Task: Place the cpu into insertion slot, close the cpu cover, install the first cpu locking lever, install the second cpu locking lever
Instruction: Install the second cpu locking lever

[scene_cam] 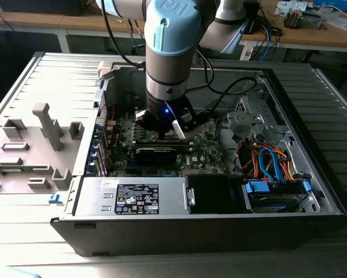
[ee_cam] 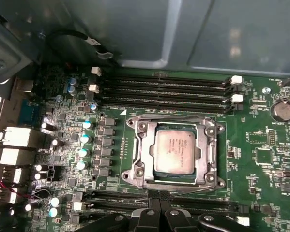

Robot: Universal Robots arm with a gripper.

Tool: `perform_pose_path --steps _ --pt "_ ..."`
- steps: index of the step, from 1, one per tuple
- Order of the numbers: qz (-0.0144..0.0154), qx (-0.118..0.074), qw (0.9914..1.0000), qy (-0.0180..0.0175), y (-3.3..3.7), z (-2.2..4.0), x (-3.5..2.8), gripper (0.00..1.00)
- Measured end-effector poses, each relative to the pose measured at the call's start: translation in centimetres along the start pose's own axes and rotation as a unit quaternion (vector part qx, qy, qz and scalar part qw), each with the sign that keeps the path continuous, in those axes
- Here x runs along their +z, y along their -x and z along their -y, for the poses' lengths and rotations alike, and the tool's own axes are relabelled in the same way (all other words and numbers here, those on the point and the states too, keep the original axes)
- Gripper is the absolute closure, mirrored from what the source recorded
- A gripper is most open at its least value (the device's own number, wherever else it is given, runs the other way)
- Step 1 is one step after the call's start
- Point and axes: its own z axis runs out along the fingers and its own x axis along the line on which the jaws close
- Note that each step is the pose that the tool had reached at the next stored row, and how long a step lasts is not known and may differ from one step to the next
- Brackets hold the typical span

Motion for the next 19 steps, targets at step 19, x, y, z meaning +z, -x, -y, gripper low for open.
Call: perform_pose_path --steps 19 --pt "-0.0037 -0.019 0.99982 -0.0002 -2.11 -0.08 1.63 0.89"
